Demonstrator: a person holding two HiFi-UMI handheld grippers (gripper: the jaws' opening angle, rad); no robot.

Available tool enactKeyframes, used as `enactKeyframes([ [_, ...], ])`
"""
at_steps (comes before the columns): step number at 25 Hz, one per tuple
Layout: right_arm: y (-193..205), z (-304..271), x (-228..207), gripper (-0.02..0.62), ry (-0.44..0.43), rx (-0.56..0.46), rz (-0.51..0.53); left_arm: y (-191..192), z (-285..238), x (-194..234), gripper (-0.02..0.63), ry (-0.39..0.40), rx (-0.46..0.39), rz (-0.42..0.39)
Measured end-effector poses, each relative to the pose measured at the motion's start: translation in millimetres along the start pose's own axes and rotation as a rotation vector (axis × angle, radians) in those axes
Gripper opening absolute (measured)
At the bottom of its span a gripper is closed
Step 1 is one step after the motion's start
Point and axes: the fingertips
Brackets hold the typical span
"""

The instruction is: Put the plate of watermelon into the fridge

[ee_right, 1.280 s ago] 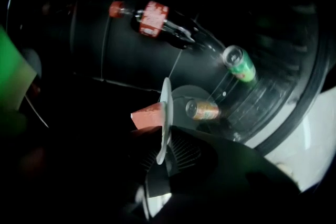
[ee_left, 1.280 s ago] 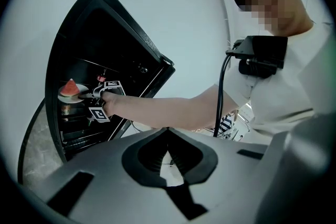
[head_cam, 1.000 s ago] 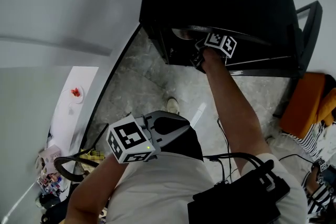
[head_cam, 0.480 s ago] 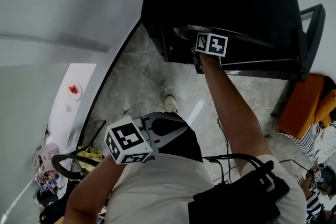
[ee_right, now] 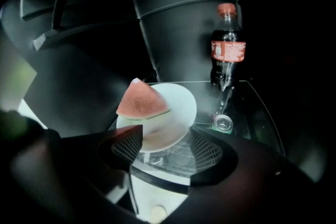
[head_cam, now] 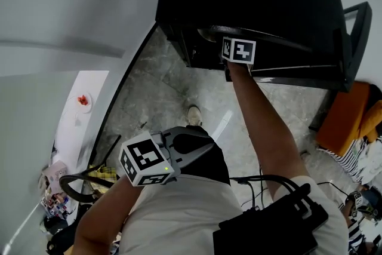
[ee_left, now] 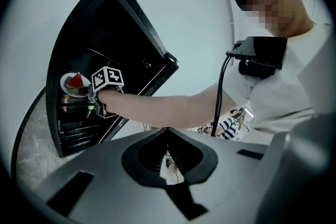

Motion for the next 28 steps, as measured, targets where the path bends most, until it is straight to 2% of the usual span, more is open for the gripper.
enactKeyframes([
  [11,6,14,-5,0.288,0.009,0.001,0.013,4,1,-10,0.011,0.017,0.008,-0.015],
  [20,20,60,10,0.285,-0.009,-0.011,0.021,18,8,-45,0.011,0.062,0.013,-0.061],
  [25,38,102,26,0.237,-0.011,-0.023,0.053,35,19,-74,0.011,0.094,0.012,-0.097],
  [28,55,131,42,0.184,-0.026,-0.021,0.078,50,28,-92,0.011,0.108,0.014,-0.121],
])
Point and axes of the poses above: the fingertips, and each gripper's own axes: z backward along the fingers, x to its left, y out of its underside, and after that the axes turned 10 degrees about y, right-handed
